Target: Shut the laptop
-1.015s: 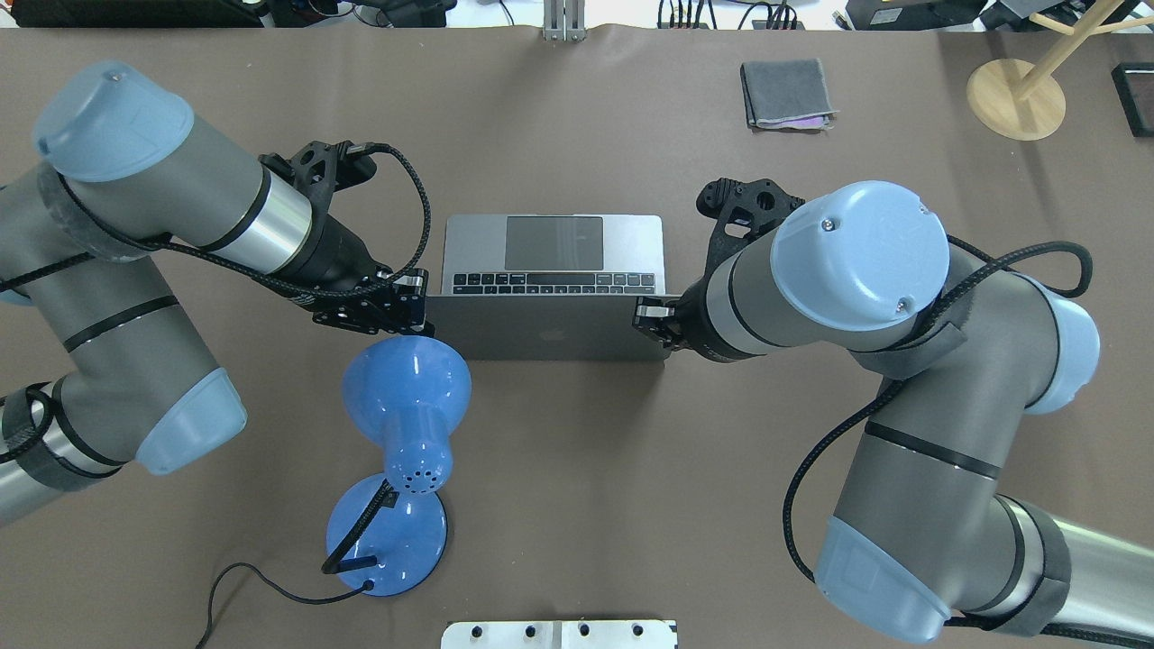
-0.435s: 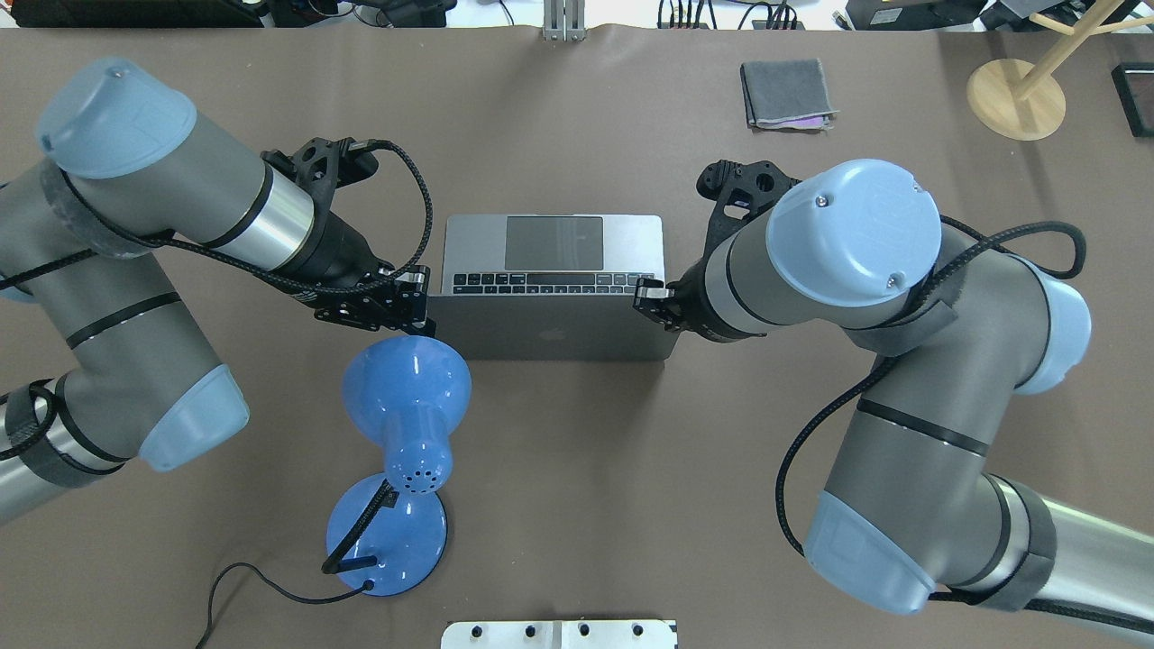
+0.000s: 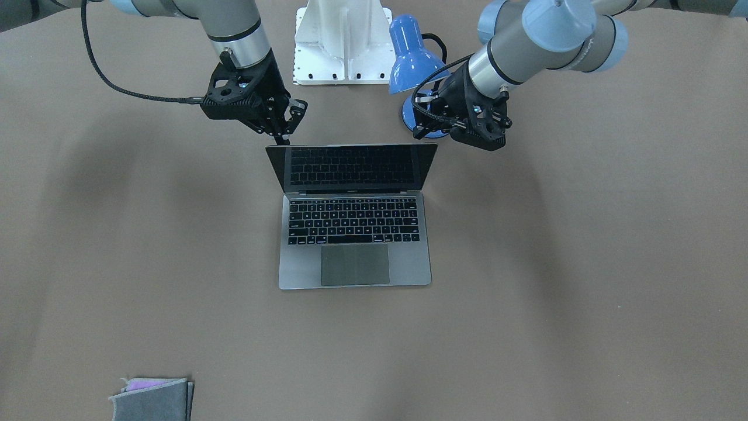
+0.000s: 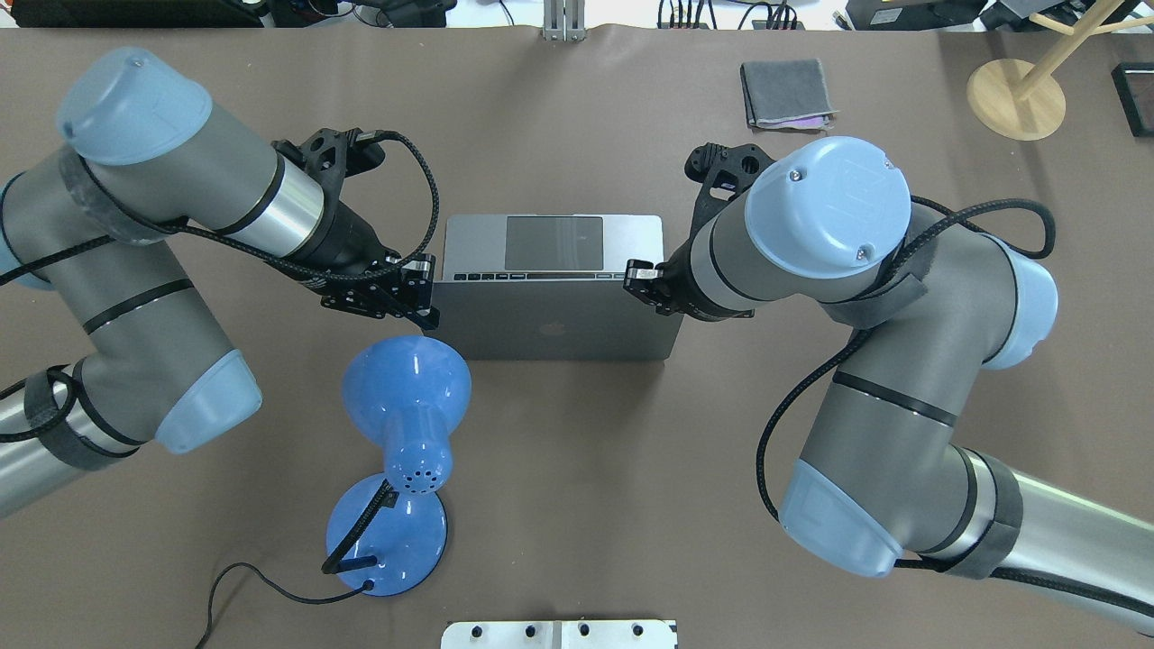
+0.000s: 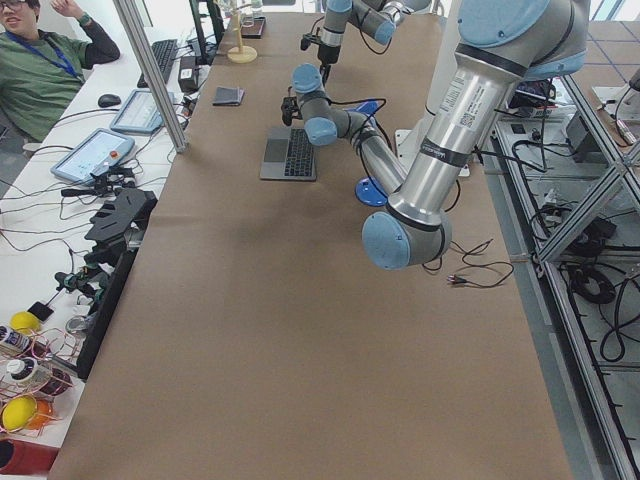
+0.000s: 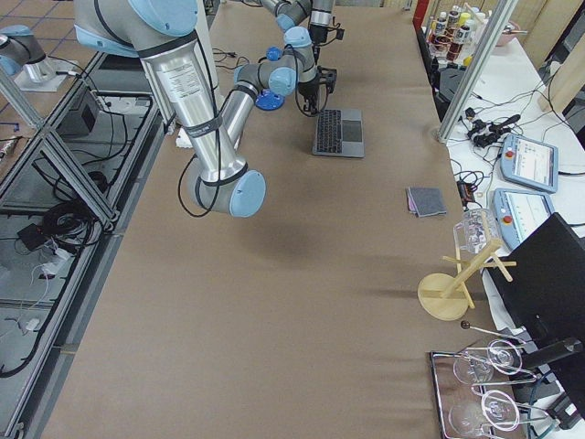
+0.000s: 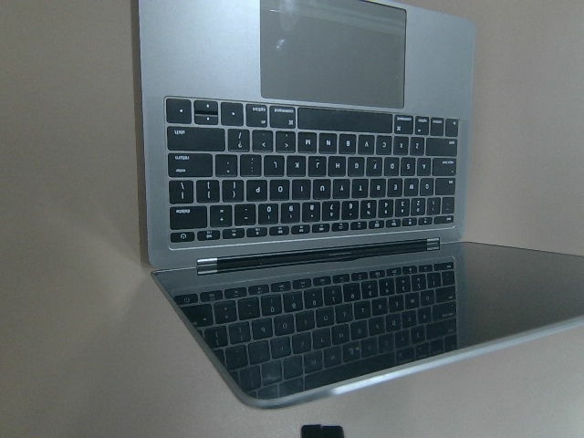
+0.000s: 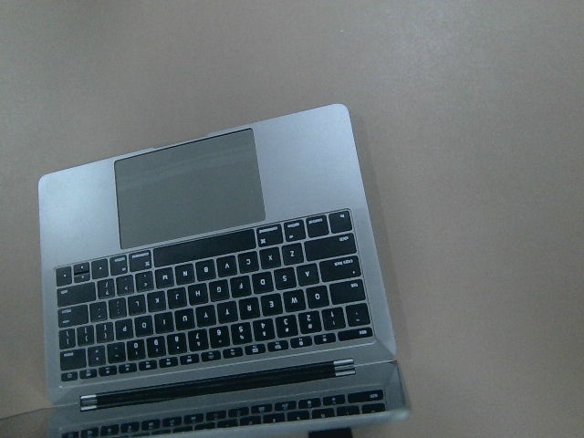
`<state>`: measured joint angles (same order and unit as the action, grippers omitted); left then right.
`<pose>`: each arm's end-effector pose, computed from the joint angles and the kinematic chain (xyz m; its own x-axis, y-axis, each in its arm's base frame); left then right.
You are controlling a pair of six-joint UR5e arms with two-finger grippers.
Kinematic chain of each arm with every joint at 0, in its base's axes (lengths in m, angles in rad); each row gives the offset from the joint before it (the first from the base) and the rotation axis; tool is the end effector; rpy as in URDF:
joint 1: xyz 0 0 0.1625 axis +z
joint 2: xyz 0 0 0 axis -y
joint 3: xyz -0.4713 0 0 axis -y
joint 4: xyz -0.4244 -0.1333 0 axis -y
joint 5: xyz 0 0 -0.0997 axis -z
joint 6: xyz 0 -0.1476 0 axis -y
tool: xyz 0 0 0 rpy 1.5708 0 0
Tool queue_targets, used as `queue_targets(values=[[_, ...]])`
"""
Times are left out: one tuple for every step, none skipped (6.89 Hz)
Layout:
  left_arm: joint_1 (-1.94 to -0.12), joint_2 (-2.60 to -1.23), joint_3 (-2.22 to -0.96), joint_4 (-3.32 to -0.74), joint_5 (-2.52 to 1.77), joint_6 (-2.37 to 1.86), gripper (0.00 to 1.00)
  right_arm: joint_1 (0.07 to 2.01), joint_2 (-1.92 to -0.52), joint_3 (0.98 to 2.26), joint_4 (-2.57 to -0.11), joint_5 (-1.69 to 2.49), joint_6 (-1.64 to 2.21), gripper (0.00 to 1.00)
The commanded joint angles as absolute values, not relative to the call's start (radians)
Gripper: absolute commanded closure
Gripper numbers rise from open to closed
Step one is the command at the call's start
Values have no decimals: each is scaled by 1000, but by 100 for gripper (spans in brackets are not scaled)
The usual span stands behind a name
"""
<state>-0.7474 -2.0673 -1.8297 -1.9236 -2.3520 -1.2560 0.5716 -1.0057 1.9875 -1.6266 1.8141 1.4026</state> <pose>0.4727 -0.4782 0.2435 0.3176 0.0054 -0.9482 -0.0819 0.9964 -0.0217 -0.5044 -0.4406 0.2141 0.5591 0.1665 0.8122 -0.2734 0.9619 -0.0090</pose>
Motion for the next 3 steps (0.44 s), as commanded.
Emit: queue_targets(values=[[-773, -2098, -1789, -1924, -2353, -1232, 100, 597, -985, 1953, -1624, 1831, 1387, 100], [-787, -2102, -1767, -1921, -2355, -1189, 100, 618, -970, 1919, -1626, 1842, 1382, 100], [-804, -2120, -1741, -1921, -2355, -1175, 100, 641, -950, 1883, -1625, 1861, 1371, 100]])
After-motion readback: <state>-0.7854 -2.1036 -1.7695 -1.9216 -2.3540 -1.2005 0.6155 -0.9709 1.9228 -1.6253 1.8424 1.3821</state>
